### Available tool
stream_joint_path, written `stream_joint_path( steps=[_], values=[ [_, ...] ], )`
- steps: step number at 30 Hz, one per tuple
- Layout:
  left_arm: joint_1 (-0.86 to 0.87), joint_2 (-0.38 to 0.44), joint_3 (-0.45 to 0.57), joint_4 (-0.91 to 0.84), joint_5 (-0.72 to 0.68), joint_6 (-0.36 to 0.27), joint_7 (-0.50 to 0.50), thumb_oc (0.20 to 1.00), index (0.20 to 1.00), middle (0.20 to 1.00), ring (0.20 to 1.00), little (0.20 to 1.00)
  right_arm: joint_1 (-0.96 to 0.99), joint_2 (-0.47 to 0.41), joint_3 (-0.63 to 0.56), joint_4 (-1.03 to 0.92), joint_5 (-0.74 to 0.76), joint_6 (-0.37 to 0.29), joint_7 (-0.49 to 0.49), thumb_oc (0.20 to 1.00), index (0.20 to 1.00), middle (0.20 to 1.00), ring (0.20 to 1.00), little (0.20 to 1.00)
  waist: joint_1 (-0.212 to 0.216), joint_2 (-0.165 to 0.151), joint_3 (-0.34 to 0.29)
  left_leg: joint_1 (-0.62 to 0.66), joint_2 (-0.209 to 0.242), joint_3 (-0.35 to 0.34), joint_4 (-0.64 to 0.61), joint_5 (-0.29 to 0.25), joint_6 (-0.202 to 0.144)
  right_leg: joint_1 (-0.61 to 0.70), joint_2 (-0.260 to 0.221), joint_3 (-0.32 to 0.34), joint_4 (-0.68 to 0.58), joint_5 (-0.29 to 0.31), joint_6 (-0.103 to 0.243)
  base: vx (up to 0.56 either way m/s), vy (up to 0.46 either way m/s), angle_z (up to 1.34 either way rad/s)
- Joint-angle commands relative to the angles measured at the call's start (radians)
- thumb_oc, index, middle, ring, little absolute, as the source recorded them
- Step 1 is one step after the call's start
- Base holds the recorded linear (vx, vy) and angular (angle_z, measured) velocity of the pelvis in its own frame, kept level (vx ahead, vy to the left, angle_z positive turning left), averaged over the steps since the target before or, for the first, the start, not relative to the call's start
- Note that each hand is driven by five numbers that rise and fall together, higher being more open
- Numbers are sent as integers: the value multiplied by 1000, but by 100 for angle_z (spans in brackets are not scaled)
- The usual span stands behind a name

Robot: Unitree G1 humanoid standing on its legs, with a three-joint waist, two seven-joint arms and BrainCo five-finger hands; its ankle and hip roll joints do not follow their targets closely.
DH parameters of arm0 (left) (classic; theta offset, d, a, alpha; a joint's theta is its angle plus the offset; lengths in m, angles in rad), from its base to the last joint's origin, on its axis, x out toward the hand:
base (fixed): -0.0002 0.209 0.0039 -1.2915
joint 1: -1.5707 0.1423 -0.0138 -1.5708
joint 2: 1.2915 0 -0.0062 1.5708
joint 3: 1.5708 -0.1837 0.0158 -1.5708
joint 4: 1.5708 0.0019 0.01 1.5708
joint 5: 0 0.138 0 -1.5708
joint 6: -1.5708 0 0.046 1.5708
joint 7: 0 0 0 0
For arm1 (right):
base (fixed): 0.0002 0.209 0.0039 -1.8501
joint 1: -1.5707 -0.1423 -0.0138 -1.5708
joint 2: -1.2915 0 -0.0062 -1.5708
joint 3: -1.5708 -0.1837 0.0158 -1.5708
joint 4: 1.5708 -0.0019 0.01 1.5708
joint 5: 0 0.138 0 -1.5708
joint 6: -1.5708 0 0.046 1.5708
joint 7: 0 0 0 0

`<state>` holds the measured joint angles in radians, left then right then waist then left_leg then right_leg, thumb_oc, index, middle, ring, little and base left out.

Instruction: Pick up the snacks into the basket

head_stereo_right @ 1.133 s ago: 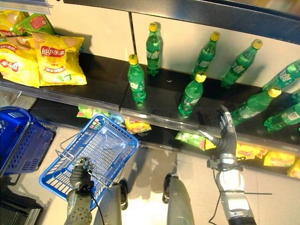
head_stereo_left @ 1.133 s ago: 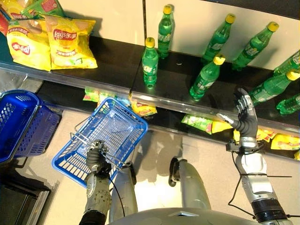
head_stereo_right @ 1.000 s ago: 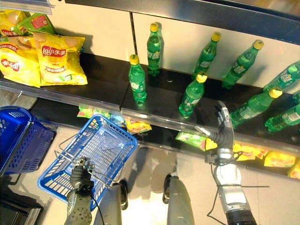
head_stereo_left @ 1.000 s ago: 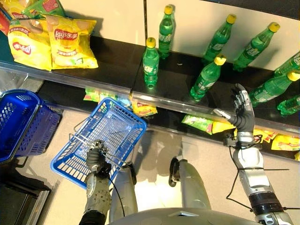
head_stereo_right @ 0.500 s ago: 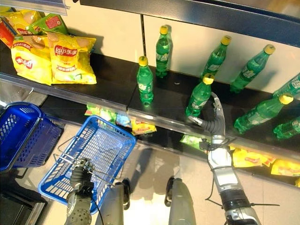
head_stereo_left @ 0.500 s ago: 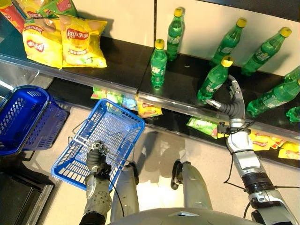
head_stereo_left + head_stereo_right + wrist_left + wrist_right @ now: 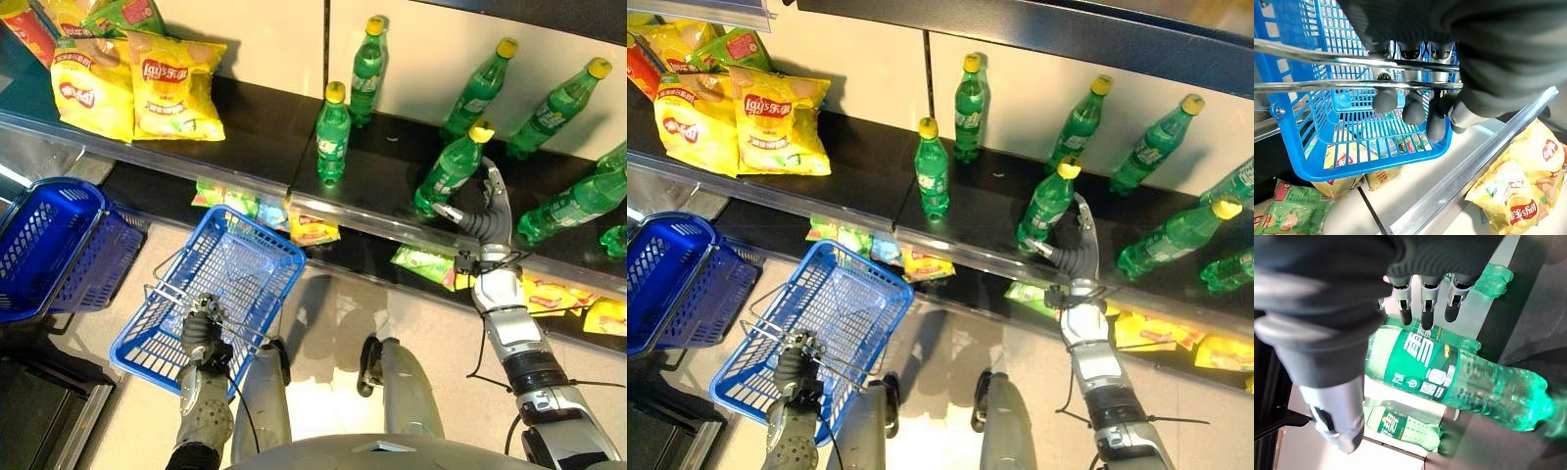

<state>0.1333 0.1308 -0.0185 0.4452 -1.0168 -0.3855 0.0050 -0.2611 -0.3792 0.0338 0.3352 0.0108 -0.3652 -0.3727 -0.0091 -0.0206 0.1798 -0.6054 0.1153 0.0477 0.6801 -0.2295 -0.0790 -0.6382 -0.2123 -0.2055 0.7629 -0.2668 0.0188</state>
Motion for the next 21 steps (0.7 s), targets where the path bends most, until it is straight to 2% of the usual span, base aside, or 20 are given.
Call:
stream_joint_path(
  steps=[1,21],
  values=[
    [-7,39,-17,-109,7,-55,-51,200,200,200,200,200,-83,-26,3,21,-15,-22,-14,1000,1000,1000,1000,1000,11,20,-30,-23,-29,25,23,-12,77,5,16,-5,-49,77,58,5,-15,5],
    [6,54,-30,-133,-10,-52,-45,200,200,200,200,200,-308,-35,100,249,-11,43,-36,1000,1000,1000,1000,1000,52,20,-21,-27,-37,17,23,-4,78,3,5,-13,-44,88,61,0,2,2]
  ],
)
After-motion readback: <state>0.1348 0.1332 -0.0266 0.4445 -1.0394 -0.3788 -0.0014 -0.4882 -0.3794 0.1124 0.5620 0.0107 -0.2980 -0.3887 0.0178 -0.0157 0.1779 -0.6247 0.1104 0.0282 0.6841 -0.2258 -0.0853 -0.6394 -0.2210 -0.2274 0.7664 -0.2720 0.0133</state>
